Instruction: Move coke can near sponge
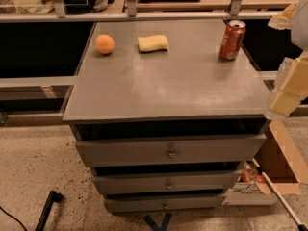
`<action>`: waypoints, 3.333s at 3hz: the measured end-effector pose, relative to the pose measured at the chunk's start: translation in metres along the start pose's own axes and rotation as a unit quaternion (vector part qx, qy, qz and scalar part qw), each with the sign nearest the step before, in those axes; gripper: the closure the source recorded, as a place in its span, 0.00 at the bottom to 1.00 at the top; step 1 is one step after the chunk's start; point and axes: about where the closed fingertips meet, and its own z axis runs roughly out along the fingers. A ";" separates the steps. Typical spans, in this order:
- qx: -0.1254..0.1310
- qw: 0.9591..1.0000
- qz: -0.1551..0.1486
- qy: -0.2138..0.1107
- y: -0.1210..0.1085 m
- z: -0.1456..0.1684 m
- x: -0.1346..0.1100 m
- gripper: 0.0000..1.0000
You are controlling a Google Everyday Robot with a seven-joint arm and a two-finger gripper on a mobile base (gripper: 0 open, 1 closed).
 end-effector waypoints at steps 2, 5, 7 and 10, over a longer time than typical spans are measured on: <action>0.013 1.000 -0.006 -0.015 -0.028 0.009 -0.005 0.00; 0.011 0.997 0.076 0.008 -0.173 0.106 0.022 0.00; 0.007 0.986 0.163 -0.033 -0.226 0.153 0.057 0.00; 0.024 0.979 0.188 -0.073 -0.243 0.155 0.064 0.00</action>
Offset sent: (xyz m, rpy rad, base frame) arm 0.0727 -0.0044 -0.0013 0.0384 -0.0511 0.0468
